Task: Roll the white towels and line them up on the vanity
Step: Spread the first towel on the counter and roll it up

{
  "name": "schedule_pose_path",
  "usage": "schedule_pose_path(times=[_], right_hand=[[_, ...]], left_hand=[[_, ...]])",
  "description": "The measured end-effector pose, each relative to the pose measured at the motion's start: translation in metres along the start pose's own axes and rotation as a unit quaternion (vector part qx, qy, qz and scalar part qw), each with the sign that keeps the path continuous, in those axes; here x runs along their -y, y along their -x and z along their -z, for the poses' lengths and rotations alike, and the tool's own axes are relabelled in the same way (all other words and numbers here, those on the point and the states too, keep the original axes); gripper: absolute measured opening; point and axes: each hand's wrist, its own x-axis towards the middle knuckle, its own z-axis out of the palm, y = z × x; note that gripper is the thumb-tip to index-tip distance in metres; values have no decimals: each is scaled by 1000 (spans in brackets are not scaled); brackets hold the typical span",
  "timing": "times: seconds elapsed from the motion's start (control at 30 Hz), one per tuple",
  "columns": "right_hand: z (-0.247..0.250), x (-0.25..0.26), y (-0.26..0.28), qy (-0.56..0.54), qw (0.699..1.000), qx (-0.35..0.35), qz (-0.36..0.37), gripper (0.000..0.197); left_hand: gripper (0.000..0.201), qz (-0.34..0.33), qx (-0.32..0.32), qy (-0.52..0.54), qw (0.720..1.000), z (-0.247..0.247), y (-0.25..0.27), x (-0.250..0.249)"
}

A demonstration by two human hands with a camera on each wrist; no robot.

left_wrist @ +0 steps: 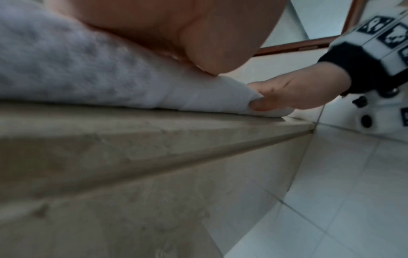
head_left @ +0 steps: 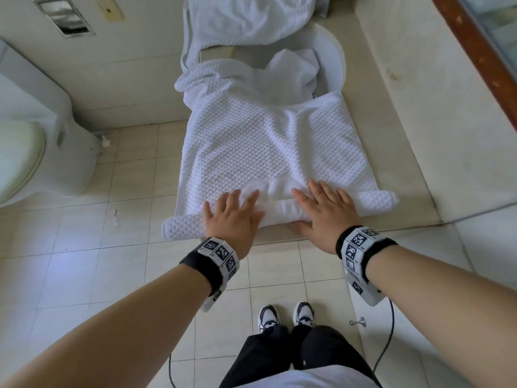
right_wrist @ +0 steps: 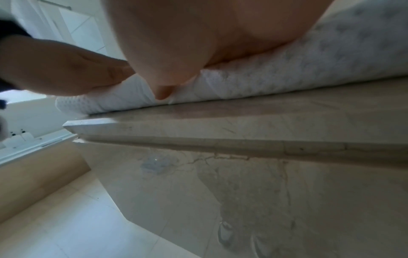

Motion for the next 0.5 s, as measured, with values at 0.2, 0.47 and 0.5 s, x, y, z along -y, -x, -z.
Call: schedule_pose_path(times=[0.2, 0.47, 0.5], right_hand=[[8, -3, -7, 12, 999, 40, 12, 79], [18, -5, -8, 3, 997, 71, 26, 79], [19, -7, -11, 7, 997, 74, 31, 79]], left_hand=[[74, -45, 7, -37, 998, -12, 17, 5], [75, -58, 35, -42, 997, -1, -9, 10], [74, -59, 42, -43, 996, 0, -12, 11]])
